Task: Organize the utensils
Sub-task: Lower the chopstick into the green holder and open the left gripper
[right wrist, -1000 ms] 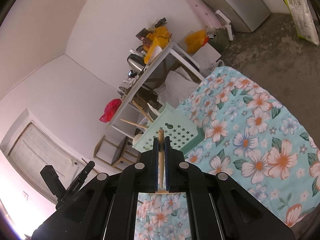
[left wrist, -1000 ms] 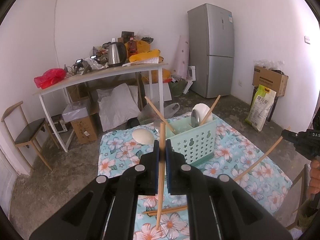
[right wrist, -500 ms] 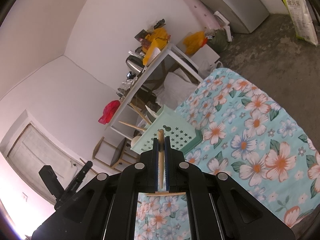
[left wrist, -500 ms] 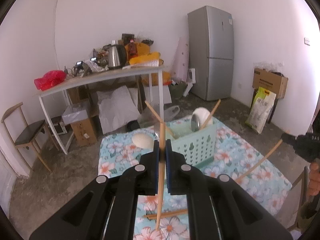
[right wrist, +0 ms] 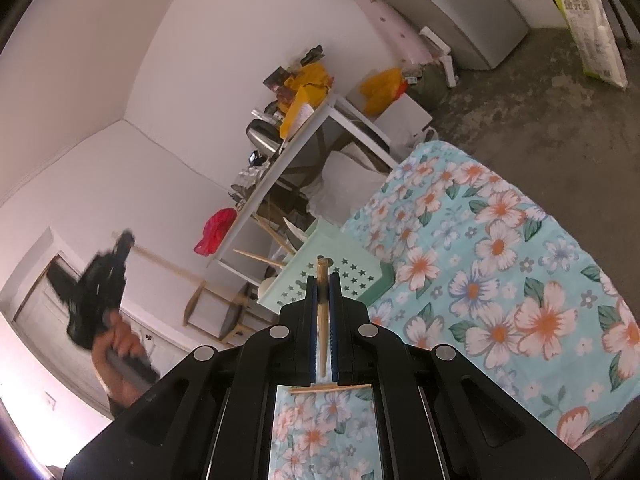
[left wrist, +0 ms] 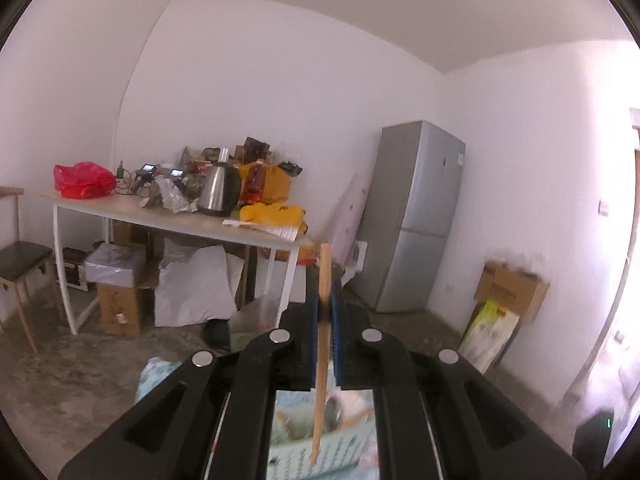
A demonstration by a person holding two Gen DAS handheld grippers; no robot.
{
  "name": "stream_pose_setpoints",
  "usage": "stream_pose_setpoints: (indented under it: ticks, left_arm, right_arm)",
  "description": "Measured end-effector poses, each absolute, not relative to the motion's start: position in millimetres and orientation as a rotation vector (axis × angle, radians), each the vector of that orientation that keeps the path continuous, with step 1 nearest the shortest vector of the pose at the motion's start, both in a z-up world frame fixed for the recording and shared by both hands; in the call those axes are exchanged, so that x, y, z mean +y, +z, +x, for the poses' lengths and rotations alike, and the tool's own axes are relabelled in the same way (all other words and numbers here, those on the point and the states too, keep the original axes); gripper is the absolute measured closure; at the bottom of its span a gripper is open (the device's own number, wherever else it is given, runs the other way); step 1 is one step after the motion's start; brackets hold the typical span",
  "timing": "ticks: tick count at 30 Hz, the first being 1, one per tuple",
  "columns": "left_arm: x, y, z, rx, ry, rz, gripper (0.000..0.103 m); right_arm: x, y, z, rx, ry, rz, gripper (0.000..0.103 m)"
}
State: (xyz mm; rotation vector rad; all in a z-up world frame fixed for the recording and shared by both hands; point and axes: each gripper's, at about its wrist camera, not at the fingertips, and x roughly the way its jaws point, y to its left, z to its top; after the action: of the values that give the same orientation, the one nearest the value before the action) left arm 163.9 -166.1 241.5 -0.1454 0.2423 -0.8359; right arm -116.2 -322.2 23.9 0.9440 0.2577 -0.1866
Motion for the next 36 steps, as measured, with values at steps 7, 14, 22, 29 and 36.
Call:
stream_pose_setpoints:
  ticks: [7, 14, 22, 29, 36]
  left_arm:
    - [-218, 224, 196, 0.231, -0.744, -0.111, 0.098]
    - [-244, 192, 224, 0.258, -0.68, -0.063, 0.098]
    - [-245, 150, 233, 0.39, -0.726, -0.049, 0.097]
    - [-243, 145, 213, 0.444, -0.816, -0.005, 0.073]
    - [-232, 168, 180, 0.348, -0.857, 0.052, 0.046]
  right_arm:
    - [-324, 23, -126, 0.251, -0.2, 0.95, 0.1]
    - [-329, 21, -133, 0.241, -0.213, 0.961, 0.1]
    - [-333, 17, -131, 0.246, -0.225, 0.975, 0.099]
    - [-338, 13, -125, 0.264, -0.229, 0.984, 0.099]
    - [-337, 13, -122, 0.269, -0.227, 0.984, 0.099]
